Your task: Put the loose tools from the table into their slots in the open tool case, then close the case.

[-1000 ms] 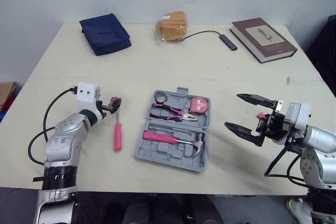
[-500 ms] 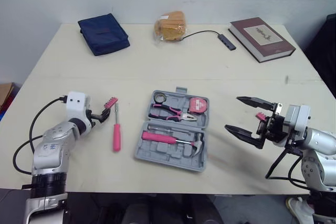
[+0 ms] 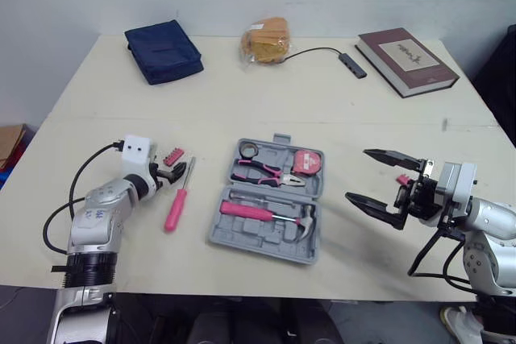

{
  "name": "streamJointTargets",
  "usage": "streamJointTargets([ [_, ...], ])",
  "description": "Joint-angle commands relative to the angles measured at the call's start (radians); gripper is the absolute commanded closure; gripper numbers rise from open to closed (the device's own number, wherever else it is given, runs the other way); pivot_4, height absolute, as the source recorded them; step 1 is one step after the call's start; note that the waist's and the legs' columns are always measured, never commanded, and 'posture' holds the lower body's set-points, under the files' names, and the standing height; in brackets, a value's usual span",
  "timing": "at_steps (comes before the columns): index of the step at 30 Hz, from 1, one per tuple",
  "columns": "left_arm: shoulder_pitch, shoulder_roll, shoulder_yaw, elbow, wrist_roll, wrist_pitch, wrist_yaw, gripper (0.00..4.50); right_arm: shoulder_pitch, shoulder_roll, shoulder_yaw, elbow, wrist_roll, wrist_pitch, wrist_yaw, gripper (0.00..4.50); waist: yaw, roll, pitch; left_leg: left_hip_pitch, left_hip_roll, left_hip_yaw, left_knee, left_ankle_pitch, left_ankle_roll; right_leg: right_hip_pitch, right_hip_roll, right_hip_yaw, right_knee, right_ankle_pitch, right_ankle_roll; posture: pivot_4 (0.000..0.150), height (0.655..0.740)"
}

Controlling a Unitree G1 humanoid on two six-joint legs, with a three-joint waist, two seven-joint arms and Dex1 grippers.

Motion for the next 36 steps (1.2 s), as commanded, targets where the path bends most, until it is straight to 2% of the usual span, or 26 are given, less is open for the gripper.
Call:
streamJointTargets([
  [1,-0.014,0.026,-0.014,0.045,0.01,-0.017,-0.048,0.05,-0.008,-0.007,-0.019,-0.041,0.014,-0.004,-0.009,0.0,0.003,0.0,0.0,0.0,0.0,0.0,0.0,0.0,0.0,0.0,0.0,0.0,0.0,0.0,0.0,0.15,0.74],
  [6,-0.017,0.039,-0.018,0.077,0.012,-0.051,-0.101,0.05,-0.007,-0.007,-0.021,-0.035,0.012,-0.01,-0.011,0.0,0.004,0.0,0.0,0.0,0.0,0.0,0.0,0.0,0.0,0.0,0.0,0.0,0.0,0.0,0.0,0.15,0.74],
  [10,-0.035,0.056,-0.049,0.136,0.004,-0.135,-0.23,0.05,-0.009,-0.007,-0.021,-0.021,0.006,-0.021,-0.006,0.0,0.004,0.0,0.0,0.0,0.0,0.0,0.0,0.0,0.0,0.0,0.0,0.0,0.0,0.0,0.0,0.15,0.74],
  [15,-0.059,0.066,-0.069,0.228,0.019,-0.208,-0.302,0.05,-0.012,-0.004,-0.021,-0.014,0.005,-0.024,-0.006,0.0,0.009,0.0,0.0,-0.001,-0.001,0.0,0.001,0.0,0.001,0.0,-0.001,-0.001,0.0,0.0,0.0,0.15,0.74],
  [25,-0.099,0.056,-0.087,0.361,0.055,-0.286,-0.341,0.05,0.0,-0.001,-0.022,-0.035,0.004,-0.019,-0.022,0.0,0.009,0.0,0.0,0.0,-0.001,0.0,0.001,0.0,0.002,0.0,-0.001,-0.003,0.001,0.0,0.0,0.15,0.74],
  [28,-0.1,0.053,-0.093,0.378,0.062,-0.298,-0.346,0.88,0.003,-0.001,-0.02,-0.038,0.002,-0.02,-0.026,0.0,0.009,0.0,0.0,0.0,-0.001,0.0,0.002,0.0,0.002,0.0,-0.001,-0.003,0.001,0.0,0.0,0.15,0.74],
  [34,-0.094,0.058,-0.094,0.401,0.071,-0.301,-0.351,3.7,0.01,-0.002,-0.02,-0.042,0.005,-0.022,-0.028,0.0,0.008,0.0,0.0,0.0,-0.001,0.0,0.002,-0.001,0.002,0.0,-0.001,-0.003,0.001,0.0,0.0,0.15,0.74],
  [36,-0.092,0.059,-0.091,0.404,0.07,-0.308,-0.35,3.86,0.012,-0.002,-0.019,-0.042,0.006,-0.022,-0.026,0.0,0.008,0.001,0.0,0.0,-0.001,0.001,0.002,-0.001,0.002,0.0,-0.001,-0.003,0.001,0.0,0.0,0.15,0.74],
])
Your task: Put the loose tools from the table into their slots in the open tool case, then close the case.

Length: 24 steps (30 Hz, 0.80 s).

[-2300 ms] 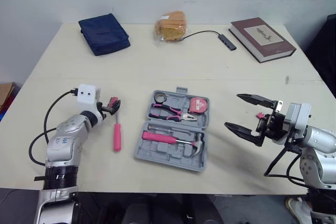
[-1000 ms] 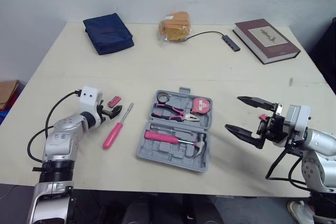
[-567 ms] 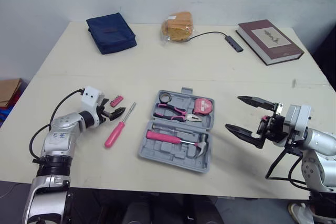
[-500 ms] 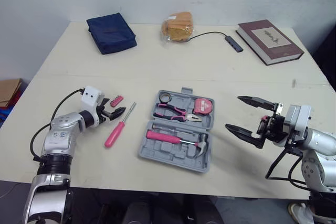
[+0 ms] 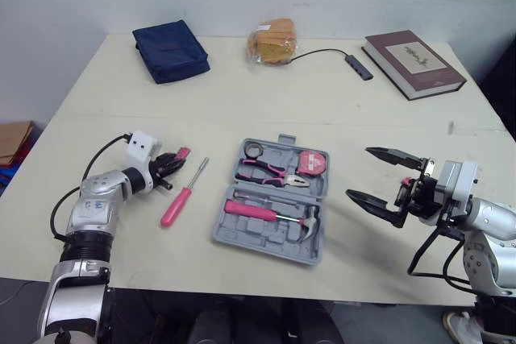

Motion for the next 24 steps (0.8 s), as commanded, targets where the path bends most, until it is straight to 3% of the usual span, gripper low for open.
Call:
streamJointTargets([
  [1,0.028,-0.008,-0.022,0.045,0.017,0.007,-0.016,3.86,0.005,-0.002,-0.019,-0.042,0.009,-0.017,0.0,0.0,-0.001,0.0,0.0,0.0,0.0,0.0,0.0,0.0,0.0,0.0,0.0,0.0,0.0,0.0,0.0,0.15,0.74],
  [5,0.033,-0.006,0.034,-0.003,-0.035,-0.073,-0.041,3.86,0.003,-0.004,-0.017,-0.035,0.01,-0.021,0.01,0.0,-0.003,0.0,0.0,0.0,0.0,0.0,0.0,0.0,0.0,0.0,0.0,0.0,0.0,0.0,0.0,0.15,0.74],
  [10,0.076,0.035,0.082,-0.211,-0.151,-0.173,-0.213,3.86,0.002,-0.006,-0.021,-0.034,0.012,-0.026,0.02,0.0,-0.005,-0.003,0.002,-0.004,0.001,0.0,0.0,0.0,-0.001,-0.005,0.0,0.001,0.001,0.0,0.0,0.15,0.74],
  [18,0.135,0.174,0.064,-0.528,-0.274,-0.162,-0.473,3.86,0.023,-0.015,-0.016,-0.054,0.014,-0.011,0.037,0.0,-0.007,-0.003,0.002,-0.006,0.001,0.001,0.001,0.0,-0.001,-0.007,0.001,0.003,0.001,0.0,0.0,0.15,0.74],
  [24,0.178,0.283,-0.005,-0.675,-0.298,-0.106,-0.619,3.86,0.041,-0.015,-0.015,-0.08,0.017,0.005,0.036,0.0,-0.008,-0.003,0.002,-0.006,0.001,0.001,0.001,0.0,0.0,-0.007,0.001,0.005,0.001,0.0,0.0,0.15,0.74],
])
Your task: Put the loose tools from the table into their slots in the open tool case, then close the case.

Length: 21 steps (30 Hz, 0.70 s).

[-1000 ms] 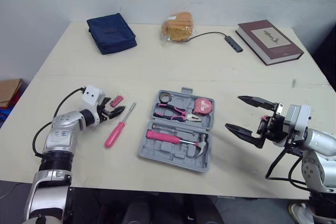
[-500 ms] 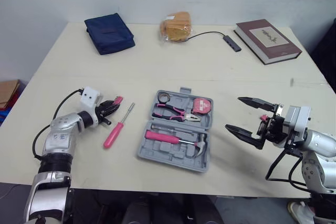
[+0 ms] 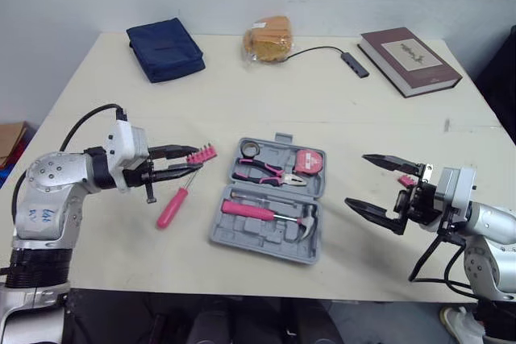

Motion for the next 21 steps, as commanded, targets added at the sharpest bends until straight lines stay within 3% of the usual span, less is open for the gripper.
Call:
streamJointTargets([
  [1,0.017,0.063,-0.056,-0.097,-0.008,0.009,-0.101,3.86,0.008,-0.014,-0.014,-0.051,0.018,0.006,-0.001,0.0,-0.001,0.0,0.0,0.0,0.0,0.0,0.0,0.0,0.0,0.0,0.0,0.001,0.0,0.0,0.0,0.15,0.74],
  [5,0.009,0.095,-0.119,-0.136,0.031,0.008,-0.134,3.86,0.019,-0.021,-0.006,-0.075,0.026,0.024,0.012,0.0,0.0,0.0,0.0,0.0,0.0,0.0,0.0,0.0,0.0,0.0,0.001,0.001,0.0,0.0,0.0,0.15,0.74],
  [10,-0.018,0.139,-0.26,-0.21,0.172,0.039,-0.12,3.86,0.048,-0.045,0.01,-0.15,0.051,0.083,0.033,0.0,0.001,0.0,0.0,0.0,0.0,0.001,0.0,-0.001,0.001,0.0,0.001,0.001,-0.001,0.0,0.0,0.15,0.74],
  [21,-0.081,0.11,-0.431,-0.229,0.411,0.116,-0.017,3.86,0.087,-0.058,0.027,-0.203,0.078,0.139,0.066,0.0,0.003,0.0,0.001,-0.001,0.0,0.0,0.002,-0.001,0.002,0.0,0.003,0.001,0.0,0.0,0.0,0.15,0.74],
])
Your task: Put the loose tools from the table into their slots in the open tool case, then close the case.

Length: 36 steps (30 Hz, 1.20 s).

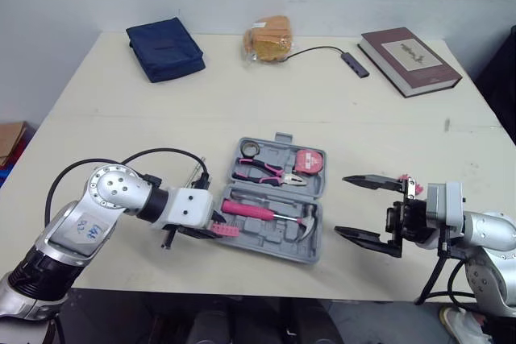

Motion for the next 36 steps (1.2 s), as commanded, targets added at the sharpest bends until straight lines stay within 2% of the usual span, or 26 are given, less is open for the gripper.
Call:
streamJointTargets([
  [1,-0.047,-0.019,-0.04,0.027,0.079,0.005,0.037,3.86,0.013,-0.012,-0.013,-0.034,0.025,0.002,0.017,0.0,0.001,0.0,0.0,0.0,0.0,0.0,0.0,0.0,0.0,0.0,0.0,0.0,0.0,0.0,0.0,0.15,0.74],
  [11,-0.091,-0.095,-0.093,0.071,0.127,0.01,0.055,3.86,0.056,0.014,-0.019,0.012,0.001,-0.066,0.044,0.0,0.0,0.0,0.0,-0.001,0.0,0.0,0.004,0.0,0.001,0.0,0.002,0.0,0.001,0.0,0.0,0.15,0.74],
  [23,-0.106,-0.075,-0.126,0.05,0.141,0.084,-0.006,3.86,0.094,0.017,-0.026,0.009,0.002,-0.107,0.029,0.0,0.0,0.0,0.0,-0.001,0.001,0.0,0.005,0.0,0.001,0.0,0.002,0.001,0.002,0.0,0.0,0.15,0.74],
  [31,-0.153,-0.11,-0.154,0.104,0.163,0.087,0.001,3.86,0.09,0.015,-0.016,-0.01,0.005,-0.094,0.004,0.0,0.002,0.0,0.0,-0.001,0.0,0.0,0.006,0.0,0.002,0.001,0.004,0.001,0.002,0.0,0.0,0.15,0.74],
  [33,-0.148,-0.115,-0.146,0.093,0.145,0.09,-0.009,2.83,0.092,0.015,-0.014,-0.012,0.006,-0.093,0.003,0.0,0.002,0.0,0.0,-0.001,0.0,0.0,0.006,0.0,0.002,0.001,0.004,0.001,0.002,0.0,0.001,0.15,0.74],
  [36,-0.145,-0.116,-0.095,0.053,0.101,0.072,-0.008,1.58,0.099,0.016,-0.018,-0.015,0.008,-0.092,-0.005,0.0,0.002,0.0,0.0,-0.001,0.0,0.0,0.006,0.0,0.002,0.001,0.004,0.001,0.002,0.0,0.001,0.15,0.74],
])
